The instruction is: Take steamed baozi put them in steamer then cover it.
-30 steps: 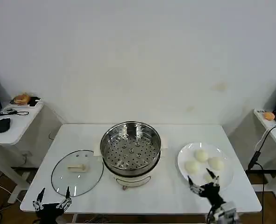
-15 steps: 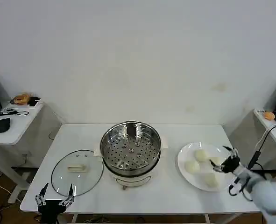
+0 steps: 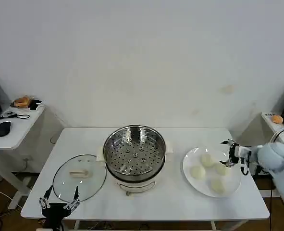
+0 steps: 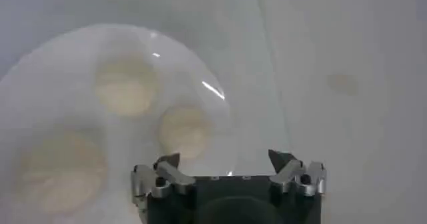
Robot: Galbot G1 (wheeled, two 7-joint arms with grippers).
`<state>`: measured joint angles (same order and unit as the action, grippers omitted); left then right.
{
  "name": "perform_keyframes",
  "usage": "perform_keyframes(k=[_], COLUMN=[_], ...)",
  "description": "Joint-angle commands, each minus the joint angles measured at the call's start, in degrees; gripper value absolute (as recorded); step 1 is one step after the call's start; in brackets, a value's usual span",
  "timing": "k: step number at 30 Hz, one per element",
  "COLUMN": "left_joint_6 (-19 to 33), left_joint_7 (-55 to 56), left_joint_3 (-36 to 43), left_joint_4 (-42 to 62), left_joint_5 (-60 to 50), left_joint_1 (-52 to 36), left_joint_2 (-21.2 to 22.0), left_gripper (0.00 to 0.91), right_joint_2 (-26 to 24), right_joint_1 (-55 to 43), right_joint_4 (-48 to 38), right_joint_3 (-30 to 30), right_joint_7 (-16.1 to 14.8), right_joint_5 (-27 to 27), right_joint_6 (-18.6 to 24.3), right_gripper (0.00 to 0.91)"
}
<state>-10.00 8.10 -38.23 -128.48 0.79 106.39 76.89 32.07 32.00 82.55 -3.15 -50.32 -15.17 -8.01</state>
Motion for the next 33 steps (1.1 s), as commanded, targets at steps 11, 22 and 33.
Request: perform_keyframes(k=[11, 22, 33], left_joint_6=[-0.9, -0.8, -0.6], left_joint_7=[0.0, -0.2, -0.1], left_joint_3=[-1.3, -2.1, -2.8], left_joint_4=[-0.5, 0.6, 1.1], left_joint_5=[-0.2, -0.1, -0.1], left_joint_1=[-3.0, -3.5, -3.5], left_joint_2=[-0.7, -1.1, -1.4], left_gripper=[0.907, 0.907, 0.907], right_joint_2=[6.6, 12.9, 16.0], right_joint_1=[-24.8, -24.9, -24.5], right_joint_4=[-15.7, -22.2, -27.2], right_joint_3=[-30.8, -31.7, -31.2], right_joint_7=[-8.8, -6.2, -5.6], right_joint_5=[1.1, 0.4, -2.3], right_joint_6=[3.1, 2.9, 3.0], right_gripper=[0.907, 0.907, 0.897])
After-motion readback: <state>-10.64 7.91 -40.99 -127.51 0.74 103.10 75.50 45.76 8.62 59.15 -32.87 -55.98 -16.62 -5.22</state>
